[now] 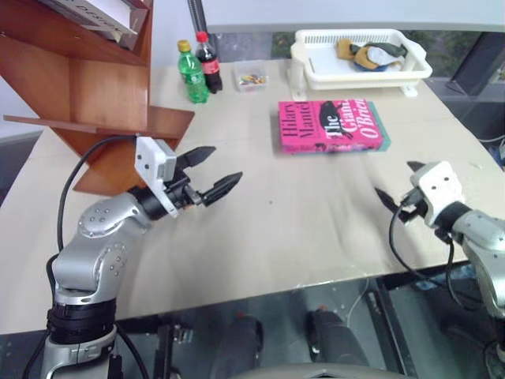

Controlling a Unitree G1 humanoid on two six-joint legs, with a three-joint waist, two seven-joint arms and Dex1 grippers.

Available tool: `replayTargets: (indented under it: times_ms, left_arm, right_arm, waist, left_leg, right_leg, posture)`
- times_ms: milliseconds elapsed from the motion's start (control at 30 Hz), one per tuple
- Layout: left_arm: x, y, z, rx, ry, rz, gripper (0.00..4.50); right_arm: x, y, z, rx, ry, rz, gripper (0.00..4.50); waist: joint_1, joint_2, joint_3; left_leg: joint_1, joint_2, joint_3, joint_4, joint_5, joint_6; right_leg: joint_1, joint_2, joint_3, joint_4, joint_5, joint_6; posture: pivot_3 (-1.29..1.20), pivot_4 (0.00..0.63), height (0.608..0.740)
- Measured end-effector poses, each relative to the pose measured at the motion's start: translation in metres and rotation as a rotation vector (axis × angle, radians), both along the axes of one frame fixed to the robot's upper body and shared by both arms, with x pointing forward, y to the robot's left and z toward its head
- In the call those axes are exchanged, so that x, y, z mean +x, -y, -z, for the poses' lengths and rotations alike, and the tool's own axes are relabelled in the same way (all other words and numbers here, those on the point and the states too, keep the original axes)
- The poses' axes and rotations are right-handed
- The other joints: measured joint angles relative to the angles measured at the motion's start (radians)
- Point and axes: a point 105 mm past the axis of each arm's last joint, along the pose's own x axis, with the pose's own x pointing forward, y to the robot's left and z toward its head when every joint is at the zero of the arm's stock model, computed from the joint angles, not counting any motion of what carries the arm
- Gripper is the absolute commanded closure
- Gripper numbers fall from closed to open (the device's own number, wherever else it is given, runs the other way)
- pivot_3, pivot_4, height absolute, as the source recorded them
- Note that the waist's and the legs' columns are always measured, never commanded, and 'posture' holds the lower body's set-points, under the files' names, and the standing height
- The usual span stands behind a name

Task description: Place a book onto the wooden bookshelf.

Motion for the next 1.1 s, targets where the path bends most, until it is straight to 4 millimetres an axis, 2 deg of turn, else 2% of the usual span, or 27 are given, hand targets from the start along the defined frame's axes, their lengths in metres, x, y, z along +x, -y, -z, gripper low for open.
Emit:
replayTargets:
  times_ms: [333,567,800,967,1100]
  left_arm:
    - [-0.001,0.007,-0.005,-0.012,-0.008,0.05,0.04]
    - [-0.003,0.013,-0.016,-0.029,0.01,0.121,0.04]
    - [-0.007,0.016,-0.018,-0.047,-0.009,0.147,0.04]
    - [-0.009,0.017,-0.016,-0.042,-0.005,0.149,0.04]
    - [-0.011,0.018,-0.016,-0.038,-0.002,0.151,0.04]
  right_arm:
    - [0.039,-0.008,-0.005,-0.14,0.072,-0.048,0.0]
    - [0.052,-0.012,-0.008,-0.172,0.104,-0.053,0.0]
    - [0.066,-0.01,0.006,-0.315,0.121,-0.032,0.0]
    - [0.079,-0.005,0.007,-0.242,0.099,0.03,0.0]
    - [0.08,-0.001,0.011,-0.211,0.066,0.045,0.0]
  waist:
    - [-0.006,0.0,0.0]
    - [-0.009,0.0,0.0]
    - [-0.013,0.0,0.001]
    - [-0.015,0.0,0.001]
    - [-0.014,0.0,0.001]
  left_leg:
    - [-0.001,0.0,-0.001,0.0,0.0,0.0]
    - [-0.001,0.0,-0.003,0.0,0.0,0.0]
    - [-0.002,-0.001,-0.003,0.0,0.0,0.0]
    - [-0.002,0.0,-0.004,0.0,0.0,0.0]
    - [-0.002,-0.001,-0.005,0.0,0.0,0.0]
  right_leg:
    - [0.0,0.0,0.0,0.0,0.0,0.0]
    - [0.0,-0.001,-0.001,0.0,0.0,-0.001]
    - [-0.001,-0.001,-0.001,0.0,0.0,-0.001]
    - [-0.001,-0.001,-0.001,0.0,0.001,-0.001]
    - [-0.001,-0.002,-0.001,0.0,0.001,-0.001]
  posture:
    - [0.0,0.15,0.74]
    - [0.0,0.15,0.74]
    - [0.0,0.15,0.74]
    - [0.0,0.15,0.74]
    - [0.0,0.15,0.74]
